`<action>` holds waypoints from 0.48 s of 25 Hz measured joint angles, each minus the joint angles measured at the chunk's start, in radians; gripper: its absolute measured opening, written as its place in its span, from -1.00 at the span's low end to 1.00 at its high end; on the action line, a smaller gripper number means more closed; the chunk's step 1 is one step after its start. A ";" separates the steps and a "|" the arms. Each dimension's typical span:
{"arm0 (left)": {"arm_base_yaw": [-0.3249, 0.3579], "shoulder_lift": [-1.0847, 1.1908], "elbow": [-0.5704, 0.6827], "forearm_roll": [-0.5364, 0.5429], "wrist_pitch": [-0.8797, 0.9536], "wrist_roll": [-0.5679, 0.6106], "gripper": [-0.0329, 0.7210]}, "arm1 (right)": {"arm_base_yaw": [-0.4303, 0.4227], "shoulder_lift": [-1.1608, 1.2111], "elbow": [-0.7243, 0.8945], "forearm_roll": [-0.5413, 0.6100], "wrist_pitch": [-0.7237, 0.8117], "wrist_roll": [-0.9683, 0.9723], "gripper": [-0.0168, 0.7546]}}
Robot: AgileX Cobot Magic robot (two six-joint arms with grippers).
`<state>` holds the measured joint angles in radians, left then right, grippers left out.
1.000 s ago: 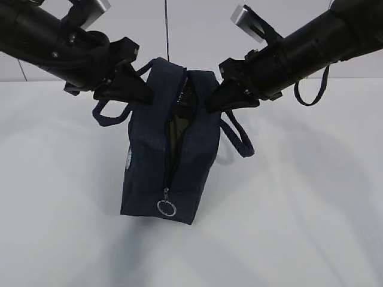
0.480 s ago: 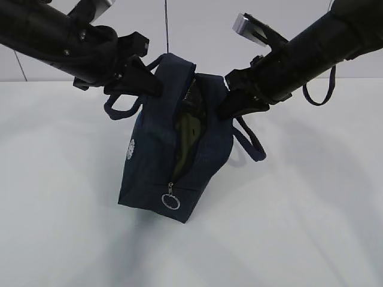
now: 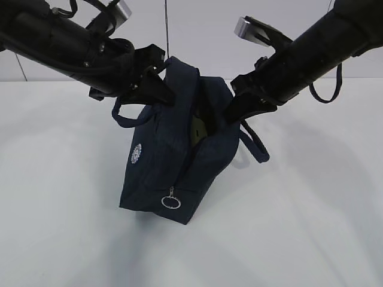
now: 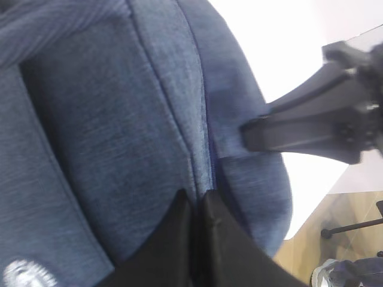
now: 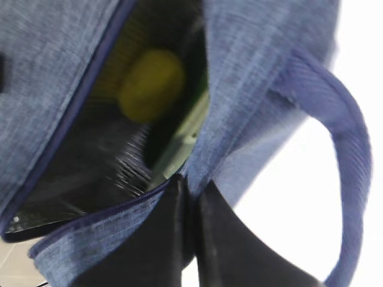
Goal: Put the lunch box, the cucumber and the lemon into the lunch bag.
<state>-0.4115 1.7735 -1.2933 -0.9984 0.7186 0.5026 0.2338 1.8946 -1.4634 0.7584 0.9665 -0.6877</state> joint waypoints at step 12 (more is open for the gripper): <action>-0.002 0.002 0.000 -0.060 -0.009 0.028 -0.93 | -0.019 -0.085 0.000 -0.083 0.010 0.011 -0.91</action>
<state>-0.4135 1.7753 -1.2933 -1.0581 0.7094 0.5308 0.2148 1.8096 -1.4634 0.6753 0.9766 -0.6769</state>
